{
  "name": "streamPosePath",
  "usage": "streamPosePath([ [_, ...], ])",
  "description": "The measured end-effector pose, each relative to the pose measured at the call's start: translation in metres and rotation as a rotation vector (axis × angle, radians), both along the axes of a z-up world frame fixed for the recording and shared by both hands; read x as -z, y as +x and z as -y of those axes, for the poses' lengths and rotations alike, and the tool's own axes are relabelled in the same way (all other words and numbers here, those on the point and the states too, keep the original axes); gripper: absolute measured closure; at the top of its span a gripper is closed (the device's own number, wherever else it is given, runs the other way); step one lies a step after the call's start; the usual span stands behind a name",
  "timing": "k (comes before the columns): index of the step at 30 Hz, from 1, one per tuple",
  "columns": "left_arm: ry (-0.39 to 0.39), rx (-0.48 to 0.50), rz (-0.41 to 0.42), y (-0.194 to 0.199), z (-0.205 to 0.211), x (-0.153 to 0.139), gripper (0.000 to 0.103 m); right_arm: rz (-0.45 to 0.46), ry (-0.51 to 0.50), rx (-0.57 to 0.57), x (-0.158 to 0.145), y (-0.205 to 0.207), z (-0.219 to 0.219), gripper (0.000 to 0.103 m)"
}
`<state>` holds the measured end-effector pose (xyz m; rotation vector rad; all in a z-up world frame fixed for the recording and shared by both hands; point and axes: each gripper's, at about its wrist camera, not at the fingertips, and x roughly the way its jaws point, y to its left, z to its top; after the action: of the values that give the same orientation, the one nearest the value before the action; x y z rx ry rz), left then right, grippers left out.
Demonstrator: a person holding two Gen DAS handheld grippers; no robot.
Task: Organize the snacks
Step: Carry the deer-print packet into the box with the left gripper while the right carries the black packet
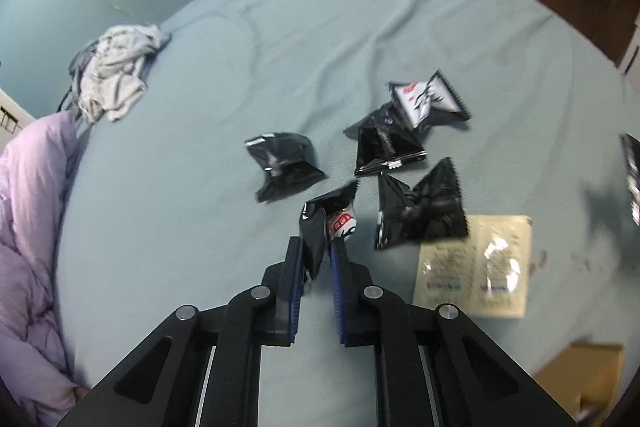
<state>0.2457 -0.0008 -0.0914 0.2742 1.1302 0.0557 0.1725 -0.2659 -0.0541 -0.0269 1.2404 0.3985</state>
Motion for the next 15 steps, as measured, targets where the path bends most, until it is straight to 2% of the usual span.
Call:
streamPosePath([
  [5, -0.003, 0.027, 0.068, -0.04, -0.003, -0.04, 0.092, 0.024, -0.008, 0.016, -0.026, -0.009, -0.007, 0.081],
  [9, -0.024, 0.046, 0.101, -0.068, -0.008, -0.068, 0.093, 0.051, -0.024, -0.032, -0.049, -0.021, -0.026, 0.081],
  [15, -0.117, 0.056, 0.083, -0.103, -0.017, -0.092, 0.093, 0.062, -0.066, -0.073, -0.072, -0.041, -0.046, 0.081],
])
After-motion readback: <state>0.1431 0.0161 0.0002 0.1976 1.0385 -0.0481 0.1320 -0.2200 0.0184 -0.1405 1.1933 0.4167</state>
